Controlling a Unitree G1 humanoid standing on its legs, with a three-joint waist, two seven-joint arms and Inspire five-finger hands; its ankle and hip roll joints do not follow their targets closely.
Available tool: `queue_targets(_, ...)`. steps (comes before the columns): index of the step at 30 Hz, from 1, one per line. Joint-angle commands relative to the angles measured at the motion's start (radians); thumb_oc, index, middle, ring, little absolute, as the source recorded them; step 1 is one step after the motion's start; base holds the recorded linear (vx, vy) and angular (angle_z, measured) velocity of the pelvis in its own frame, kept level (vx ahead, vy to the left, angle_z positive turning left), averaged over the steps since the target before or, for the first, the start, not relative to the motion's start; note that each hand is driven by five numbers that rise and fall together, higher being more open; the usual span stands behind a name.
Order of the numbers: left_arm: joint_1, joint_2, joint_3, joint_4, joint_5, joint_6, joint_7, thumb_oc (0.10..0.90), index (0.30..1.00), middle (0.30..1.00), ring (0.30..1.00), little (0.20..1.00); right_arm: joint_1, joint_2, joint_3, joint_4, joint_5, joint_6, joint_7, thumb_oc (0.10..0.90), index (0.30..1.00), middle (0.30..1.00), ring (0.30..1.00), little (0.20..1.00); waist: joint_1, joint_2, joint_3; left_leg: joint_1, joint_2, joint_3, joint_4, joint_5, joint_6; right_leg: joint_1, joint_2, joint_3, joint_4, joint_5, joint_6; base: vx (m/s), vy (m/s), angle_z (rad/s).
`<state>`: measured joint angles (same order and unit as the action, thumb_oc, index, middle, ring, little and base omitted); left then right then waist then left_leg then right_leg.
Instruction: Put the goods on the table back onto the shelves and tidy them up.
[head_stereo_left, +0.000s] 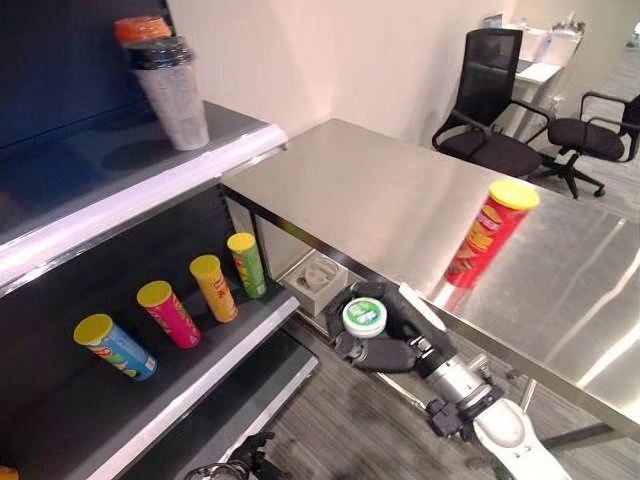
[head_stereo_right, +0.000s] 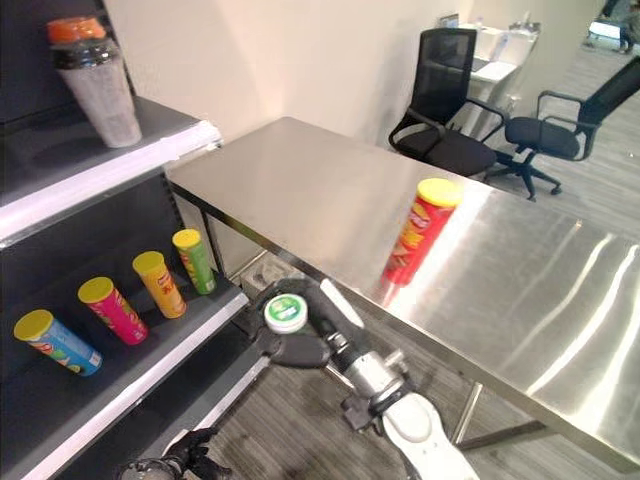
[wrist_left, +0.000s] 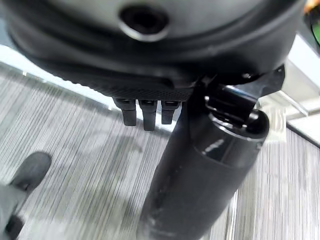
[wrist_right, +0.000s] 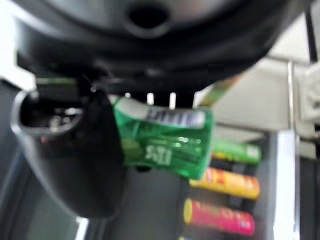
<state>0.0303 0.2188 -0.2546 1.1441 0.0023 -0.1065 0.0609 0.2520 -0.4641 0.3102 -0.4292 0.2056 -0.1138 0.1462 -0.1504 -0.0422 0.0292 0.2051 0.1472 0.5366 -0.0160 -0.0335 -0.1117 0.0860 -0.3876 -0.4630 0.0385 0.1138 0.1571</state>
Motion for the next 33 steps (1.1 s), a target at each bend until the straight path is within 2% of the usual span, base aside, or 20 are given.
queue_targets(1,-0.034,-0.002,-0.005,-0.037,0.011,-0.07,0.0,0.8,0.9,0.9,0.9,0.9,-0.092,-0.001,-0.152,-0.148,0.002,-0.124,-0.029,0.4,0.3,0.3,0.3,0.3,-0.072,0.007,0.044,0.028,0.078,-0.088,-0.071,-0.018,-0.005,-0.053,0.04,0.27,-0.018,0.113,0.012,0.09,0.331,0.72)
queue_targets(3,-0.025,-0.001,-0.034,-0.037,0.017,-0.079,-0.014,0.8,0.9,0.9,0.9,0.9,-0.058,-0.017,-0.193,-0.176,0.0,-0.132,-0.025,0.4,0.3,0.3,0.3,0.3,-0.119,0.02,0.056,0.011,0.063,-0.163,-0.071,-0.022,0.009,-0.097,0.129,0.489,-0.002,0.068,0.0,0.07,0.199,1.24)
queue_targets(4,-0.025,-0.001,-0.034,-0.037,0.017,-0.079,-0.014,0.8,0.9,0.9,0.9,0.9,-0.058,-0.017,-0.193,-0.176,0.001,-0.131,-0.025,0.4,0.3,0.3,0.3,0.3,-0.118,0.021,0.053,0.008,0.063,-0.163,-0.071,-0.021,0.009,-0.102,0.129,0.49,-0.002,0.069,-0.001,0.01,0.153,1.95)
queue_targets(5,-0.03,-0.005,-0.056,-0.021,0.024,-0.084,-0.031,0.8,0.9,0.9,0.9,0.9,-0.037,-0.028,-0.224,-0.192,0.003,-0.128,-0.017,0.4,0.3,0.3,0.3,0.3,-0.143,0.023,0.061,-0.006,0.049,-0.207,-0.071,-0.021,0.018,-0.104,0.161,0.561,-0.006,0.035,-0.014,-0.02,0.068,1.61)
queue_targets(6,-0.043,-0.011,-0.061,0.005,0.028,-0.082,-0.025,0.8,0.9,0.9,0.9,0.9,-0.037,-0.038,-0.23,-0.2,0.004,-0.128,-0.014,0.4,0.3,0.3,0.3,0.3,-0.147,0.019,0.056,-0.012,0.05,-0.22,-0.071,-0.017,0.018,-0.087,0.16,0.559,-0.03,0.03,-0.015,-0.02,0.069,1.11)
queue_targets(7,0.047,-0.08,0.281,0.141,-0.211,-0.033,-0.039,0.8,0.9,0.9,0.9,0.9,0.027,0.05,-0.24,0.092,-0.034,-0.079,0.022,0.4,0.3,0.3,0.3,0.3,-0.049,-0.043,0.007,-0.034,-0.047,-0.144,0.085,-0.093,0.117,-0.023,0.228,0.451,-0.038,-0.008,-0.044,-0.03,-0.005,0.2)
queue_targets(9,0.042,-0.101,0.246,0.147,-0.183,-0.03,-0.048,0.8,0.9,0.9,0.9,0.9,0.033,0.063,-0.258,0.111,-0.049,-0.081,0.001,0.4,0.3,0.3,0.3,0.3,-0.062,-0.026,-0.006,-0.019,-0.064,-0.173,0.019,-0.062,0.105,-0.022,0.244,0.448,-0.047,-0.011,-0.048,-0.07,0.013,0.01)
queue_targets(10,0.045,-0.111,0.229,0.139,-0.175,-0.027,-0.059,0.8,0.9,0.9,0.9,0.9,0.029,0.069,-0.266,0.122,-0.042,-0.083,-0.002,0.4,0.3,0.3,0.3,0.3,-0.069,-0.022,-0.012,-0.008,-0.058,-0.164,-0.009,-0.047,0.099,-0.025,0.247,0.436,-0.052,-0.006,-0.049,-0.13,-0.026,0.12)
queue_targets(13,0.038,-0.115,0.226,0.107,-0.189,-0.026,-0.062,0.8,0.9,0.9,0.9,0.9,0.041,0.076,-0.29,0.135,-0.033,-0.07,-0.007,0.4,0.3,0.3,0.3,0.3,-0.058,-0.009,-0.023,0.008,-0.052,-0.195,-0.069,-0.012,0.081,-0.009,0.268,0.41,-0.091,0.003,-0.058,-0.11,-0.017,0.34)
queue_targets(17,0.035,-0.12,0.194,0.077,-0.179,-0.018,-0.067,0.8,0.9,0.9,0.9,0.9,0.052,0.03,-0.293,0.13,-0.047,-0.062,0.008,0.4,0.3,0.3,0.3,0.3,-0.045,-0.006,-0.038,-0.007,-0.04,-0.216,-0.071,-0.001,0.071,-0.002,0.281,0.386,-0.103,0.0,-0.068,-0.09,-0.007,0.21)
queue_targets(22,0.083,-0.134,0.138,-0.052,-0.159,-0.003,-0.098,0.8,0.9,0.9,0.9,0.9,0.066,0.007,-0.261,0.113,-0.06,-0.052,0.024,0.4,0.3,0.3,0.3,0.3,-0.039,0.0,-0.028,-0.003,-0.031,-0.228,-0.071,0.002,0.069,0.006,0.289,0.365,-0.108,0.001,-0.073,-0.03,-0.002,0.04)
queue_targets(24,0.1,-0.115,0.132,-0.091,-0.146,-0.003,-0.103,0.8,0.9,0.9,0.9,0.9,0.076,-0.001,-0.25,0.083,-0.093,-0.046,0.036,0.4,0.3,0.3,0.3,0.3,-0.036,-0.012,-0.008,0.0,-0.026,-0.216,-0.034,-0.009,0.064,0.016,0.283,0.351,-0.112,0.002,-0.073,-0.05,-0.007,0.01)
queue_targets(25,0.067,-0.105,0.127,-0.105,-0.137,0.003,-0.087,0.8,0.9,0.9,0.9,0.9,0.069,-0.006,-0.256,0.03,-0.163,-0.041,0.016,0.4,0.3,0.3,0.3,0.3,-0.051,-0.033,0.026,-0.041,0.016,-0.171,0.067,-0.023,0.042,0.028,0.258,0.32,-0.109,0.004,-0.076,-0.11,0.037,0.1)
queue_targets(28,0.093,-0.105,0.125,-0.174,-0.137,0.013,-0.088,0.8,0.9,0.9,0.9,0.9,0.07,-0.015,-0.256,-0.016,-0.189,-0.044,0.011,0.4,0.3,0.3,0.3,0.3,-0.055,-0.025,0.04,-0.013,0.074,-0.141,0.063,-0.02,0.036,0.034,0.242,0.32,-0.106,0.003,-0.069,-0.02,0.198,0.69)
queue_targets(29,0.153,-0.096,0.14,-0.292,-0.147,0.034,-0.087,0.8,0.9,0.9,0.9,0.9,0.077,-0.033,-0.263,-0.024,-0.205,-0.041,0.001,0.4,0.3,0.3,0.3,0.3,-0.051,-0.019,0.037,0.005,0.162,-0.133,0.03,0.035,0.024,0.018,0.204,0.328,-0.094,-0.003,-0.06,0.02,0.29,0.55)
queue_targets(30,0.154,-0.096,0.14,-0.294,-0.147,0.035,-0.086,0.8,0.9,0.9,0.9,0.9,0.077,-0.033,-0.262,-0.024,-0.206,-0.041,0.001,0.4,0.3,0.3,0.3,0.3,-0.051,-0.018,0.038,0.006,0.164,-0.133,0.028,0.036,0.022,0.018,0.206,0.328,-0.093,-0.004,-0.06,0.03,0.488,-0.04)
queue_targets(31,0.176,-0.082,0.131,-0.38,-0.146,0.05,-0.087,0.8,0.9,0.9,0.9,0.9,0.08,-0.044,-0.275,-0.011,-0.225,-0.03,-0.005,0.4,0.3,0.3,0.3,0.3,-0.053,-0.003,0.038,0.007,0.245,-0.14,0.014,0.124,0.016,0.01,0.174,0.33,-0.08,-0.017,-0.048,0.04,0.378,-0.04)
queue_targets(32,0.195,-0.073,0.115,-0.432,-0.143,0.059,-0.094,0.8,0.9,0.9,0.9,0.9,0.081,-0.048,-0.285,-0.004,-0.237,-0.024,-0.006,0.4,0.3,0.3,0.3,0.3,-0.056,0.015,0.04,0.008,0.278,-0.166,0.0,0.166,0.011,0.013,0.165,0.337,-0.073,-0.031,-0.041,0.07,0.52,0.12)
queue_targets(33,0.207,-0.066,0.106,-0.456,-0.134,0.06,-0.099,0.8,0.9,0.9,0.9,0.9,0.079,-0.05,-0.292,0.002,-0.241,-0.022,-0.007,0.4,0.3,0.3,0.3,0.3,-0.056,0.03,0.043,0.004,0.292,-0.197,-0.002,0.19,0.004,0.01,0.155,0.347,-0.067,-0.036,-0.035,0.09,0.413,0.22)
